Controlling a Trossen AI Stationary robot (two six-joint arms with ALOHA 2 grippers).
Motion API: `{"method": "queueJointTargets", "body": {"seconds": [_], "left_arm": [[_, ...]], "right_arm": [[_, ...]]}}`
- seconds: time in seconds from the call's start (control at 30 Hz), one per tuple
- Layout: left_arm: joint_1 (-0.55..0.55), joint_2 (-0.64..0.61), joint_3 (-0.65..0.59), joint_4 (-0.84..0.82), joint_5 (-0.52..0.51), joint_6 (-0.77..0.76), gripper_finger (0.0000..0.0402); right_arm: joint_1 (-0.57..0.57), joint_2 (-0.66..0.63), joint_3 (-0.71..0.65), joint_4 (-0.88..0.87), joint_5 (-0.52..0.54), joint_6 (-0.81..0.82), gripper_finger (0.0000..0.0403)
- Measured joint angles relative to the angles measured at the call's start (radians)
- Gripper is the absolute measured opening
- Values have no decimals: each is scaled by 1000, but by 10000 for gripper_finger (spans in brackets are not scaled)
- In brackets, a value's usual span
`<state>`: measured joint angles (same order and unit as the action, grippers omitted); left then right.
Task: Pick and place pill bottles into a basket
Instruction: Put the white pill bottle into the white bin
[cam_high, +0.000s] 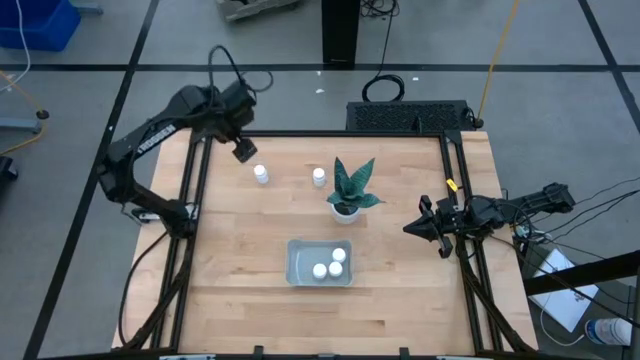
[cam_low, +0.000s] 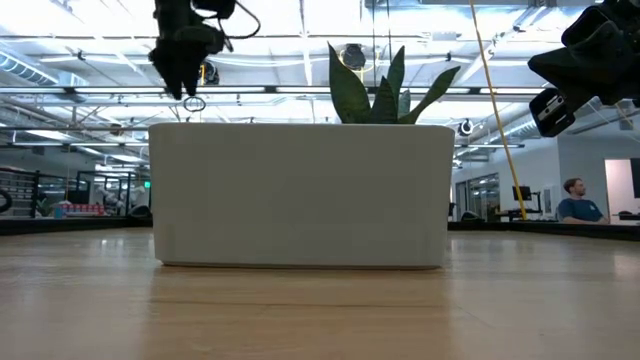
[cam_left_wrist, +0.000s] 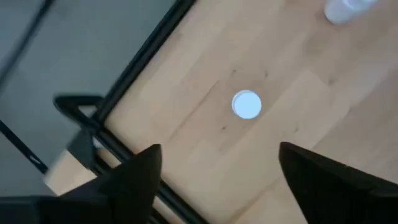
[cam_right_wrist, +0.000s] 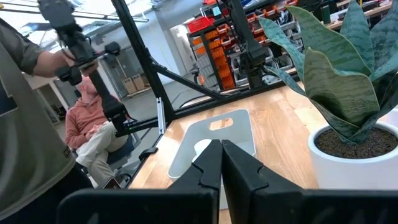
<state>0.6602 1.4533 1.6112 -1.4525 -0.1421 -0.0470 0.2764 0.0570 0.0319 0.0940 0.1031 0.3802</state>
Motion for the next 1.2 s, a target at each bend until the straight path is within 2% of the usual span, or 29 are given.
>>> {"method": "queueJointTargets", "body": {"seconds": [0.1, 0.23, 0.33, 0.57, 0.83, 1.0, 1.2], "left_arm": [[53, 40, 1, 41, 52, -56, 352], [75, 97, 0, 62, 96, -62, 351], [82, 141, 0, 71, 127, -57, 340], [76, 220, 0, 80, 129, -70, 298], [56, 242, -5, 117, 154, -94, 265], [58, 229, -120, 137, 154, -116, 255], [39, 191, -289, 241, 207, -145, 255]], "right_arm": [[0, 0, 0, 0, 0, 0, 4], [0, 0, 0, 0, 0, 0, 4], [0, 0, 0, 0, 0, 0, 4], [0, 0, 0, 0, 0, 0, 4], [0, 0, 0, 0, 0, 0, 4], [0, 0, 0, 0, 0, 0, 4], [0, 0, 0, 0, 0, 0, 4]]}}
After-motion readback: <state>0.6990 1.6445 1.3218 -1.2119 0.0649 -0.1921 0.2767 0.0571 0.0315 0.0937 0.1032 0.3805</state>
